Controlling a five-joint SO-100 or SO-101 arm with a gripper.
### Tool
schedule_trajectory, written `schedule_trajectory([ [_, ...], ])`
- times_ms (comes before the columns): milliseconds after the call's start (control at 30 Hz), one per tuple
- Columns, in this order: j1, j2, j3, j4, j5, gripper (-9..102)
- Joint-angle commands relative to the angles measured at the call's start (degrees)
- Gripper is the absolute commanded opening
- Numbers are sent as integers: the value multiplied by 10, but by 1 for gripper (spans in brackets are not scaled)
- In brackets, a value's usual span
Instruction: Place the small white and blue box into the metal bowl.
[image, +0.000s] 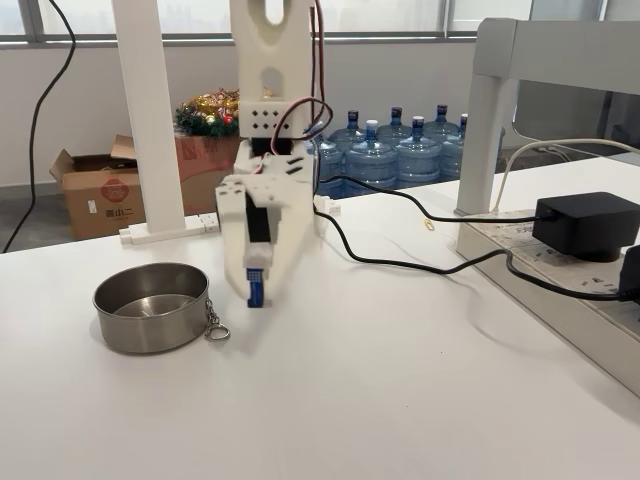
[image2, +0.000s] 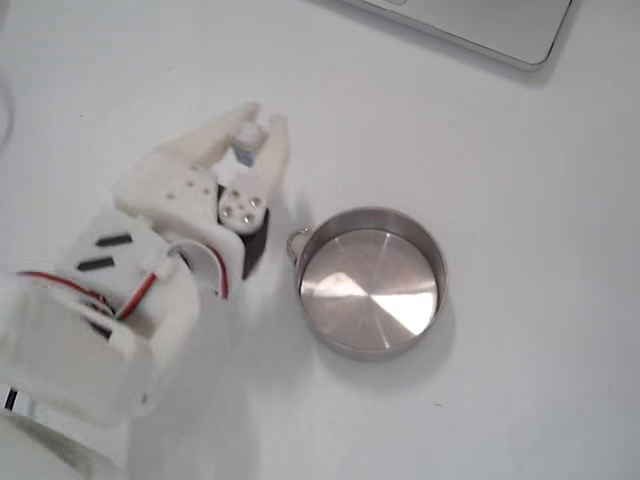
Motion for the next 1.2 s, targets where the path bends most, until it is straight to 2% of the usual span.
schedule_trajectory([
  [0, 42, 44, 18, -8, -2, -3],
  [267, 178, 54, 41, -8, -2, -3],
  [467, 230, 55, 55, -8, -2, -2],
  [533, 228, 55, 57, -8, -2, -1],
  [700, 207, 57, 58, -7, -1, 12],
  [967, 202, 58, 58, -7, -3, 12],
  [1067, 172, 81, 69, -7, -13, 12],
  [1167, 131, 113, 94, -7, -75, 3],
])
